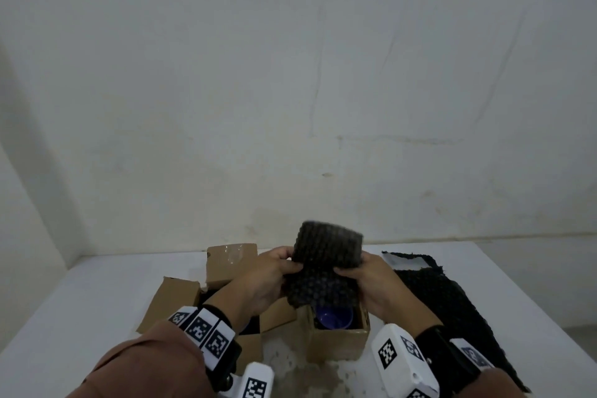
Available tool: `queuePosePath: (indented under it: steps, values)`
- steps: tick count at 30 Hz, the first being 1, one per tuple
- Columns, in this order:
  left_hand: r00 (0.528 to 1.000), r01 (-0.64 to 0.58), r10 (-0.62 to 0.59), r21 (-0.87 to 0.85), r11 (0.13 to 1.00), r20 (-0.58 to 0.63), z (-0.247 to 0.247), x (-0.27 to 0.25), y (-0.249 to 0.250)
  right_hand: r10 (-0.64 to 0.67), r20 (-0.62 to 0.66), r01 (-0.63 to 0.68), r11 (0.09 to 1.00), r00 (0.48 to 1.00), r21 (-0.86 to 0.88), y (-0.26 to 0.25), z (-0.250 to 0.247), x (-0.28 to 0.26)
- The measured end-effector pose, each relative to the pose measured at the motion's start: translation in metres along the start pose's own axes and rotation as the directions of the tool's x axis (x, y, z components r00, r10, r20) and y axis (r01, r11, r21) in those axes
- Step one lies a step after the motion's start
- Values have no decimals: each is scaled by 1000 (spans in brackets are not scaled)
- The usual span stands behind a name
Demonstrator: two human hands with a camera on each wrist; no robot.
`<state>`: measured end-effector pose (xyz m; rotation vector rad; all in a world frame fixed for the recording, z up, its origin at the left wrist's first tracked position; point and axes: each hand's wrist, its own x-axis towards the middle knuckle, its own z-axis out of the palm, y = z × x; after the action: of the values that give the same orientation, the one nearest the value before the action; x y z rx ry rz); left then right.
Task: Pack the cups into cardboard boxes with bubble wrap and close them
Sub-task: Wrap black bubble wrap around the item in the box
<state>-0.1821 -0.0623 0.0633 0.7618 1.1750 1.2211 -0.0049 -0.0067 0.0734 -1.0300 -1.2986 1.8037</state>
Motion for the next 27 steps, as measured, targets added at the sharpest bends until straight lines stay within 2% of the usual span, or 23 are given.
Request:
queuePosePath:
  steps: [3,6,10,13,15,19,21,24,25,27]
  values:
    - [999,35,-34,-19,999,13,-5,-1,2,-3,18,4,998,1000,-55,-6,-6,-3]
    - [992,85,-86,15,996,90,-4,0,6,-24,69,26,999,997,-33,-10,-16,-4]
    - [997,26,-36,166,986,62,3,12,1,7,102,19,967,995,-254,-12,-27,5]
    - [1000,11,-14,177,984,16,9,18,-4,41,191,37,921,981,-389,-4,-41,18]
    - [1000,-13,15,230,973,-8,13,21,-11,48,180,38,894,982,-446,3,-48,22]
    - [995,-44,77,430,902,-60,20,25,-25,-53,86,94,795,995,-599,10,-56,25]
    - [994,-71,107,604,793,-24,23,27,-31,-50,85,94,731,995,-675,17,-61,27]
    - [989,-147,101,861,487,112,25,31,-37,21,143,101,601,990,-793,26,-70,32]
    - [986,-165,69,903,398,150,25,32,-39,55,151,89,592,987,-801,26,-71,31]
    - [980,-187,-9,932,312,200,26,33,-43,103,188,92,592,977,-801,28,-74,31]
